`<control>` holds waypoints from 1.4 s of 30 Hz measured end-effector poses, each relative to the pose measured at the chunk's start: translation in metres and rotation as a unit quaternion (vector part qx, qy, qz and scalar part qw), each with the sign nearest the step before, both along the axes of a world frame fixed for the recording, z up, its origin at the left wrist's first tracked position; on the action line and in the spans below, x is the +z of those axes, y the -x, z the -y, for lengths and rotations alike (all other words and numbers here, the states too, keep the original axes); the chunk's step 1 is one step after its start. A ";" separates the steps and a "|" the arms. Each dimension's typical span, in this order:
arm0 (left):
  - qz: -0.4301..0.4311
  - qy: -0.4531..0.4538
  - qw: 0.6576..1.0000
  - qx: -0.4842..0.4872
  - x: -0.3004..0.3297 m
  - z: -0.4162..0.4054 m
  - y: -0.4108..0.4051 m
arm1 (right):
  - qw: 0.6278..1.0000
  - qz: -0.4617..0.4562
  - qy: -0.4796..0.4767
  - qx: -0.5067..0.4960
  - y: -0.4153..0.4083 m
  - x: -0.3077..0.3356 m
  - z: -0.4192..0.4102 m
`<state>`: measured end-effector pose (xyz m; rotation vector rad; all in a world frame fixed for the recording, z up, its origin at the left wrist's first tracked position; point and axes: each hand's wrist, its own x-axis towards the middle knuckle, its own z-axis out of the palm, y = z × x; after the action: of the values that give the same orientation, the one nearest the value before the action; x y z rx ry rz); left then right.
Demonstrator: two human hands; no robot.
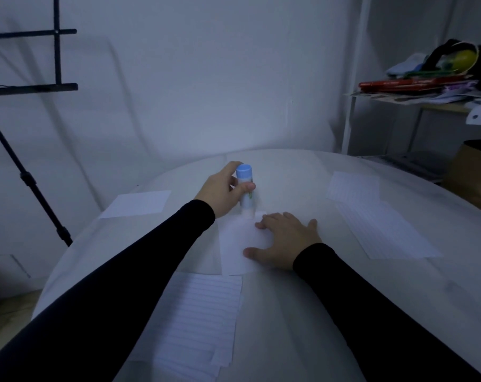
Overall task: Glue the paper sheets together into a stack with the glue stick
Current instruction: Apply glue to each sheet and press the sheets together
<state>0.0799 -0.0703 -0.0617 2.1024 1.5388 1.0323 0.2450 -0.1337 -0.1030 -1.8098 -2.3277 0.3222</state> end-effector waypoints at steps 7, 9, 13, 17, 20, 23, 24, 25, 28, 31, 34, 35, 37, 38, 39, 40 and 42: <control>-0.017 -0.014 1.000 0.002 0.001 0.010 0.023 | 1.000 0.004 -0.001 -0.002 0.001 0.002 0.001; -0.016 -0.014 1.000 0.002 0.000 0.013 0.028 | 1.000 0.004 0.000 -0.003 0.001 0.003 0.001; 0.000 -0.012 1.000 0.016 -0.001 0.019 0.036 | 1.000 0.013 0.001 -0.004 0.002 0.002 0.002; -0.005 -0.014 1.000 0.024 -0.002 0.019 0.043 | 1.000 0.015 0.001 -0.005 0.002 0.001 0.001; -0.009 -0.020 1.000 0.022 -0.001 0.020 0.043 | 1.000 0.013 -0.001 -0.008 0.002 0.001 0.001; -0.013 -0.018 0.999 0.030 0.000 0.020 0.043 | 1.000 0.015 -0.003 -0.006 0.002 0.001 0.002; -0.014 -0.016 0.999 0.034 0.000 0.020 0.043 | 1.000 0.016 -0.003 -0.006 0.002 0.002 0.003; -0.016 -0.015 0.999 0.038 -0.001 0.020 0.043 | 1.000 0.017 -0.002 -0.007 0.002 0.002 0.003; -0.018 -0.036 0.997 0.067 -0.004 0.023 0.045 | 1.000 0.018 -0.010 -0.005 0.001 0.002 0.004; 0.104 -0.087 0.983 0.120 -0.003 0.028 0.052 | 0.999 0.026 -0.030 -0.021 0.003 0.000 0.005; 0.206 -0.097 0.964 0.135 0.012 0.036 0.051 | 0.998 0.029 -0.039 -0.042 0.003 0.002 0.004; 0.228 -0.087 0.962 0.125 0.017 0.038 0.049 | 0.998 0.018 -0.034 -0.041 0.001 0.004 0.003; 0.279 -0.045 0.955 0.090 0.025 0.044 0.041 | 0.999 -0.001 -0.025 -0.024 -0.006 0.007 0.000; 0.295 -0.017 0.953 0.069 0.027 0.046 0.037 | 1.000 -0.002 -0.024 -0.015 -0.010 0.008 0.000; 0.299 0.011 0.953 0.049 0.027 0.048 0.034 | 1.000 -0.003 -0.027 -0.008 -0.013 0.009 0.000; 0.291 0.038 0.955 0.032 0.026 0.051 0.030 | 1.000 -0.010 -0.029 -0.002 -0.015 0.009 0.000; 0.262 0.088 0.961 0.002 0.020 0.055 0.023 | 0.999 -0.037 -0.027 0.013 -0.016 0.009 0.000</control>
<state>0.0571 -0.1255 -0.0415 1.5400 1.3083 1.2724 0.2611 -0.1342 -0.0936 -1.7151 -2.2884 0.3201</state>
